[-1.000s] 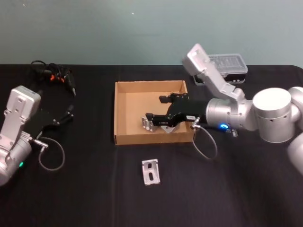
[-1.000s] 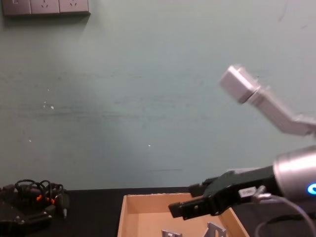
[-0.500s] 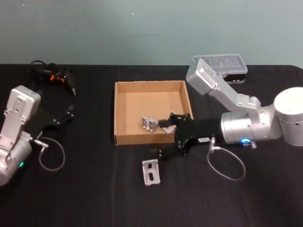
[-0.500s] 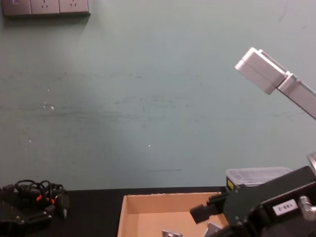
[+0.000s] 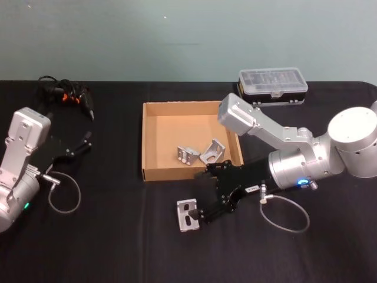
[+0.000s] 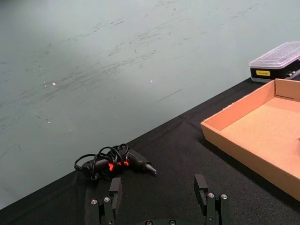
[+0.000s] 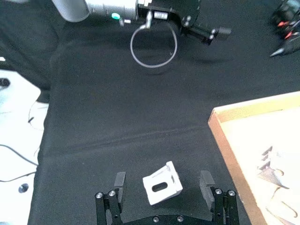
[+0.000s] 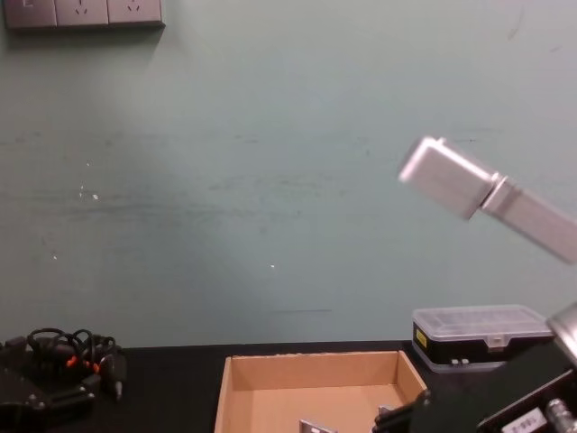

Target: Use one hand to pick up the angle iron from the table and place it into the box.

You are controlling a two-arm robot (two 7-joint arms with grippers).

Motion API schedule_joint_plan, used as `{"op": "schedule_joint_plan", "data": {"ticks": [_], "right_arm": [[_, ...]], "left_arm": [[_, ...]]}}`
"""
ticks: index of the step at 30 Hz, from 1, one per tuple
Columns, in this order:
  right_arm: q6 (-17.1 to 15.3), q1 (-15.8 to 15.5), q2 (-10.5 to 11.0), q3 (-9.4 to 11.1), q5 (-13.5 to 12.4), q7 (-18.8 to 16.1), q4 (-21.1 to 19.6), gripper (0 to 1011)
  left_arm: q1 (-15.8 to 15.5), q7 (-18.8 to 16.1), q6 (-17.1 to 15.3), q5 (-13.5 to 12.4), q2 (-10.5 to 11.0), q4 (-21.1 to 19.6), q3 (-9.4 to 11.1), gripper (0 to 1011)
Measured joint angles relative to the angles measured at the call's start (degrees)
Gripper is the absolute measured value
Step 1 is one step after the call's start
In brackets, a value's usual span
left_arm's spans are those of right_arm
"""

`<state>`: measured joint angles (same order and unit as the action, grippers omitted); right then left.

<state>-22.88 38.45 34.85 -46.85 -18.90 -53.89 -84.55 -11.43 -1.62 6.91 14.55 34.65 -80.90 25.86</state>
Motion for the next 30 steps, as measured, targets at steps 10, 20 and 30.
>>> {"op": "schedule_joint_plan", "data": {"ticks": [10, 20, 30], "right_arm": [[1.21, 3.68, -3.83, -4.45, 1.13, -1.66, 7.37, 1000], [2.83, 6.15, -7.49, -7.49, 1.37, -2.21, 13.78, 1002], [2.98, 6.59, -8.15, -8.31, 1.27, -2.1, 15.33, 1000]], "left_arm": [[0.0, 0.0, 0.0, 0.0, 0.0, 0.0, 0.0, 1011], [0.0, 0.0, 0.0, 0.0, 0.0, 0.0, 0.0, 1011], [0.0, 0.0, 0.0, 0.0, 0.0, 0.0, 0.0, 1011]]}}
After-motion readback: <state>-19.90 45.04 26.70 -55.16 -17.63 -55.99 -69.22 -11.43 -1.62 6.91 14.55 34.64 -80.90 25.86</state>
